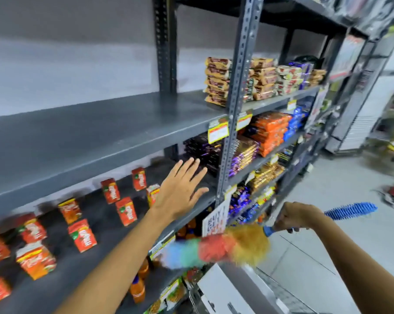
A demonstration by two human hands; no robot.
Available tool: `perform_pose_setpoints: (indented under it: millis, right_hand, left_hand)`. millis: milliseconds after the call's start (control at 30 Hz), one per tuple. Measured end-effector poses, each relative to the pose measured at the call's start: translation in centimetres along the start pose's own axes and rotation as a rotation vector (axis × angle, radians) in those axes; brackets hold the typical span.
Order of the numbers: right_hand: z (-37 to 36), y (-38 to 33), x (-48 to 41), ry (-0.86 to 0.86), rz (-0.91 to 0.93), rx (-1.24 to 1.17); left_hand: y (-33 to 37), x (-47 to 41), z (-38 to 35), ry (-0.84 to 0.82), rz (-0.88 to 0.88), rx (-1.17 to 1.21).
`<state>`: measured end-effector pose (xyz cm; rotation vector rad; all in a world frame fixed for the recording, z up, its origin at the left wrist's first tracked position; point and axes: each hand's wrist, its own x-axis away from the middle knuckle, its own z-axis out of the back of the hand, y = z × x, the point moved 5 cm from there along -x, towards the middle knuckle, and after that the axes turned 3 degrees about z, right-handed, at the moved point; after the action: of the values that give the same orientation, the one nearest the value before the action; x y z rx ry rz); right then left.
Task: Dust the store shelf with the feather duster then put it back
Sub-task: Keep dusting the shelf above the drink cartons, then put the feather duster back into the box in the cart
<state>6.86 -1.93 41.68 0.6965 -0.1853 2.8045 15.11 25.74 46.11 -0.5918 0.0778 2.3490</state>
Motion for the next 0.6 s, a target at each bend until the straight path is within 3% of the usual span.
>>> perform_pose_setpoints:
  millis: [267,600]
  right_hand:
    - [-7.3,4.7,0.5,0.208,-0.352,-0.056]
    - [-19.1,8.8,-1.3,0.140,-0.520,-0.022]
  left_hand:
    - [7.7,-0.3,-8.3,-0.181,-0.024,0.242]
    - [15.0,5.3,-21.5,-0.573,0.023,0.374]
